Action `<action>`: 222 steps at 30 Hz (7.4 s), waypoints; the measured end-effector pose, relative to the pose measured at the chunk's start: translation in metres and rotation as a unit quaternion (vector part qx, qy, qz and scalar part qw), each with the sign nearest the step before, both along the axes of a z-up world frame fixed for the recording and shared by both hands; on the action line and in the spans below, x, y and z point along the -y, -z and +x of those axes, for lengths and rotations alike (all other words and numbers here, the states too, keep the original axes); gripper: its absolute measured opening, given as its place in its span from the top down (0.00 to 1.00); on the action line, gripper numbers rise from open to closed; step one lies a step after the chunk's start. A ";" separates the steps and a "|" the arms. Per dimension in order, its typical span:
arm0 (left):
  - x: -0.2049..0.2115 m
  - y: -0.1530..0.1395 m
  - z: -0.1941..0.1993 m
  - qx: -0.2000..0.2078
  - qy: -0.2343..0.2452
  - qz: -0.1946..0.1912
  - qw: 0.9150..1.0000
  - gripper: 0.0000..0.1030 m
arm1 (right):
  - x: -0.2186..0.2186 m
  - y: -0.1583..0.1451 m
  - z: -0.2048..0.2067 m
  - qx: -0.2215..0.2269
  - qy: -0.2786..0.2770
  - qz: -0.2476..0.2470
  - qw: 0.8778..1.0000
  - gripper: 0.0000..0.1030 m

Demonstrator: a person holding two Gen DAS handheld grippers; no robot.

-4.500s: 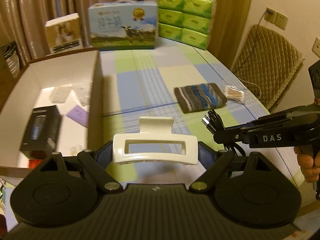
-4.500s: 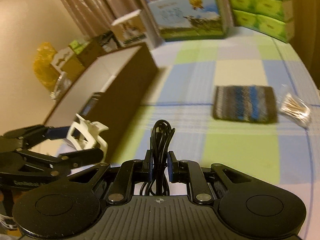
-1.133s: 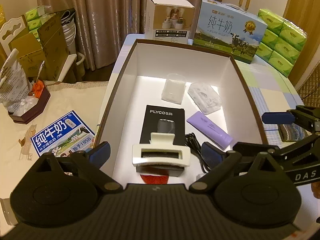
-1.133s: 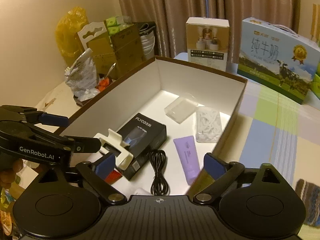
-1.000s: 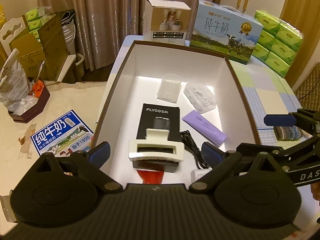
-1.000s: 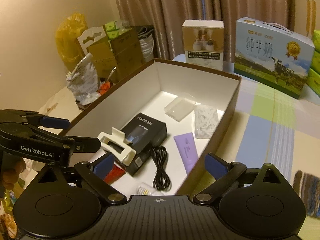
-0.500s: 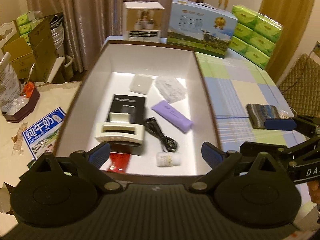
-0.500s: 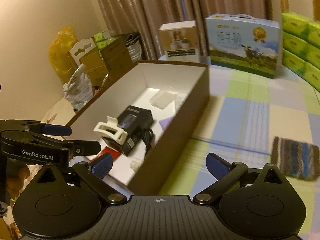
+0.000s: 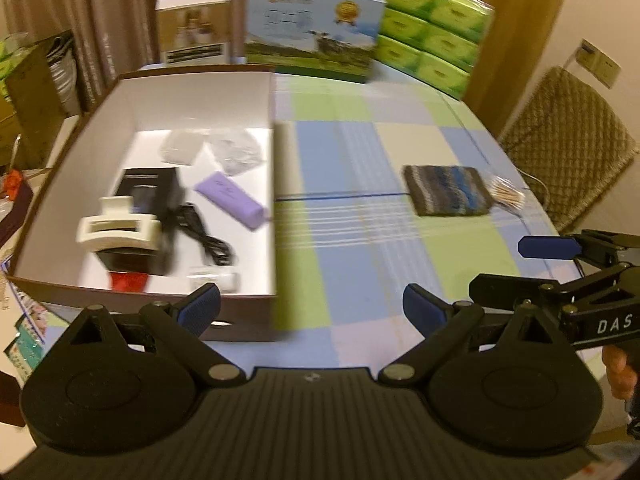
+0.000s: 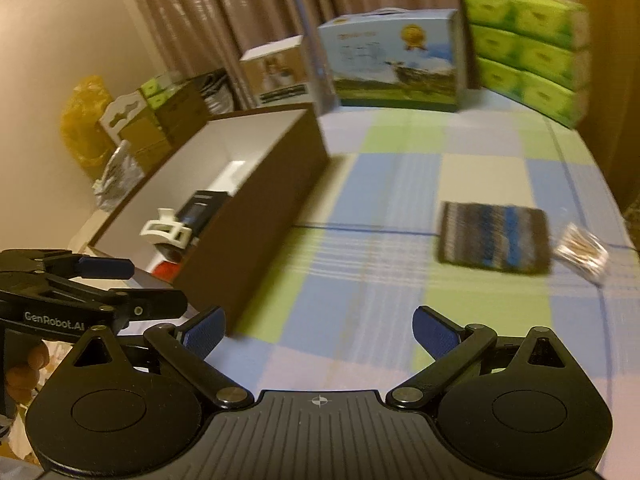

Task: Organize objects
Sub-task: 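Withdraw both open tools from the box toward the sock and cotton swabs, then grasp the striped knitted sock with the left tool while the right tool grasps the cotton-swab bag, then carry the sock with the left tool while the right tool carries the swab bag to the box, then release the sock into the box with the left tool while the right tool releases the swab bag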

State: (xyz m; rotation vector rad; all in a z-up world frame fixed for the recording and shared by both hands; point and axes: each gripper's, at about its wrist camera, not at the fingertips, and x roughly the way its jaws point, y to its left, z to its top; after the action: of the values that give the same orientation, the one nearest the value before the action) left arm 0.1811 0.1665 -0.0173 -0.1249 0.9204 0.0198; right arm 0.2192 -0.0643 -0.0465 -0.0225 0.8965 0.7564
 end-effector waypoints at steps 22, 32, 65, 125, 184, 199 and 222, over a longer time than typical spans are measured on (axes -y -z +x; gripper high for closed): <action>0.129 0.036 0.065 -0.024 0.076 0.011 0.997 0.07 | 0.137 0.018 0.049 -0.012 0.113 -0.040 0.993 0.05; 0.165 0.063 0.103 0.005 0.145 0.028 0.989 0.07 | 0.160 0.050 0.082 -0.004 0.136 -0.077 0.988 0.05; 0.211 0.153 0.247 0.032 0.322 0.183 0.928 0.05 | 0.146 0.105 0.188 0.060 0.094 -0.125 0.986 0.05; 0.052 0.011 0.063 0.022 0.069 -0.025 0.997 0.69 | 0.041 0.015 0.060 0.006 0.001 0.035 0.999 0.79; -0.219 0.038 0.162 0.005 -0.044 0.045 0.998 0.33 | -0.260 0.034 0.125 -0.010 -0.004 0.024 1.000 0.79; -0.229 0.021 0.140 0.021 -0.056 0.044 0.997 0.15 | -0.266 0.032 0.116 0.024 -0.014 0.038 0.999 0.27; -0.200 -0.008 0.076 0.035 -0.064 0.047 0.996 0.01 | -0.211 0.009 0.061 0.039 0.013 0.003 0.999 0.02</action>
State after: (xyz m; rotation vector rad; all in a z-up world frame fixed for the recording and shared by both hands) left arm 0.2575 0.3663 -0.0092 -0.0974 0.8392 0.1765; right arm 0.2797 0.1465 -0.0552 -0.0359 0.8182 0.7299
